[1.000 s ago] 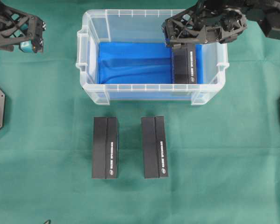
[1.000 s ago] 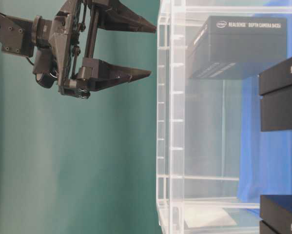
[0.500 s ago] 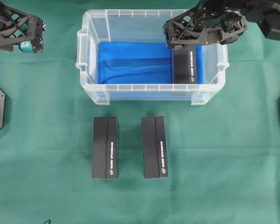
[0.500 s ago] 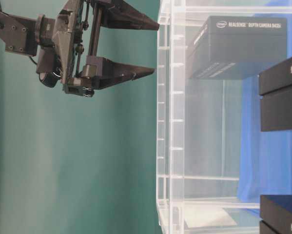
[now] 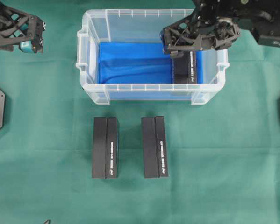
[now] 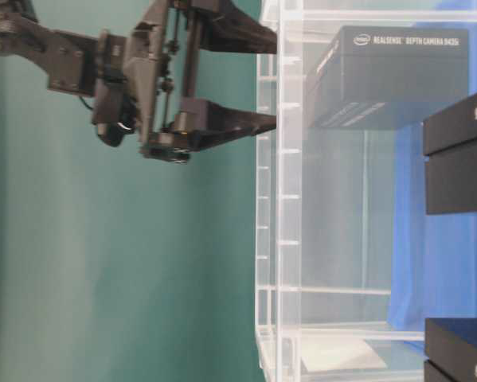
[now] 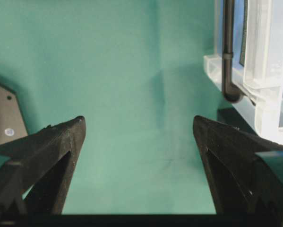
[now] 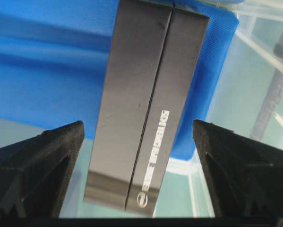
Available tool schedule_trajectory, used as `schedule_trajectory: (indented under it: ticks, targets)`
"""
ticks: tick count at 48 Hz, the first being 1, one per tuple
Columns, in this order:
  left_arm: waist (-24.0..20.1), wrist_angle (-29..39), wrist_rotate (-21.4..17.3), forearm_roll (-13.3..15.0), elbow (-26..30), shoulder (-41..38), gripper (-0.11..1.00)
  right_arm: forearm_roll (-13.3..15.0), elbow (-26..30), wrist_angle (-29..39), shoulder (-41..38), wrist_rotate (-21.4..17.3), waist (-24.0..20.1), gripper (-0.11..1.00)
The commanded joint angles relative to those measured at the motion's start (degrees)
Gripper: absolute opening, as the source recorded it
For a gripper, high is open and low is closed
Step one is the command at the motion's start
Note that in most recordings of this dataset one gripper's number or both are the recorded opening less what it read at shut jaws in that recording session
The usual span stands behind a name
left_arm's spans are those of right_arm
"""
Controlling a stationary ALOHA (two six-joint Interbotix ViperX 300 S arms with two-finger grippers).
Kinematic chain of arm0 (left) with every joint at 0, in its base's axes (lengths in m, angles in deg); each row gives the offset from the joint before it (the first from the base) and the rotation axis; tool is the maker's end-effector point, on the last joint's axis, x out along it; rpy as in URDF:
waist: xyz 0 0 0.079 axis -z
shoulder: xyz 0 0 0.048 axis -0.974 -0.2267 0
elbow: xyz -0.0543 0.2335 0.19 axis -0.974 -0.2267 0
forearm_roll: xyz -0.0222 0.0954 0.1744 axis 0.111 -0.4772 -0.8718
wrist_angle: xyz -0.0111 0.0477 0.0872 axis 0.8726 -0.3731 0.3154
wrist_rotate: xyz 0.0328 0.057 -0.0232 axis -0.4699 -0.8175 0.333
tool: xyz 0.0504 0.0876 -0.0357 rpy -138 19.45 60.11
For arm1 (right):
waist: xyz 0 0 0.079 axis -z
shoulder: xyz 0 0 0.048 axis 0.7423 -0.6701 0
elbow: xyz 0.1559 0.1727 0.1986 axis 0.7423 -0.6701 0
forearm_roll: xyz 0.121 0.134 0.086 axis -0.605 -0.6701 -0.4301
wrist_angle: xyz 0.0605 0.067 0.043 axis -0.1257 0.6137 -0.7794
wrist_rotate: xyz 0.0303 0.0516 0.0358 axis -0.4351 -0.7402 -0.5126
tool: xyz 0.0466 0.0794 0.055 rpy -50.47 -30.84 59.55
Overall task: Take out the box from the case.
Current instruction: 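Lower the right gripper and close it on the right box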
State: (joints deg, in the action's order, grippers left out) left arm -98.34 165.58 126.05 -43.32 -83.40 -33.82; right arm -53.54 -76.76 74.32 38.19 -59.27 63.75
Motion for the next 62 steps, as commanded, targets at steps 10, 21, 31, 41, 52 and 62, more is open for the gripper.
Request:
schedule_trajectory:
  ticks: [10,21,31,41,52,62]
  targets:
    - [-0.1,0.0,0.0,0.1,1.1,0.5,0.90,0.0,-1.7,-3.7,-1.4,-0.1,0.1,0.91]
    - [0.1,0.0,0.2,0.1,1.1,0.4,0.90,-0.4,-2.6,-5.6,-3.5,-0.1,0.4,0.91]
    - [0.1,0.0,0.2,0.1,1.3,0.4,0.90,-0.4,-2.6,-5.4,-4.1,-0.2,0.5,0.91]
    - [0.1,0.0,0.1,0.1,1.3,0.2,0.90,-0.8,-2.5,-4.7,-4.1,-1.6,0.6,0.90]
    - [0.1,0.0,0.1,0.1,1.3,0.3,0.90,-0.7,-2.1,-4.1,-4.1,-2.8,0.3,0.65]
    - [0.2,0.0,0.1,0.1,1.1,0.4,0.90,-0.7,-1.4,-3.3,-4.1,-2.8,0.2,0.65]
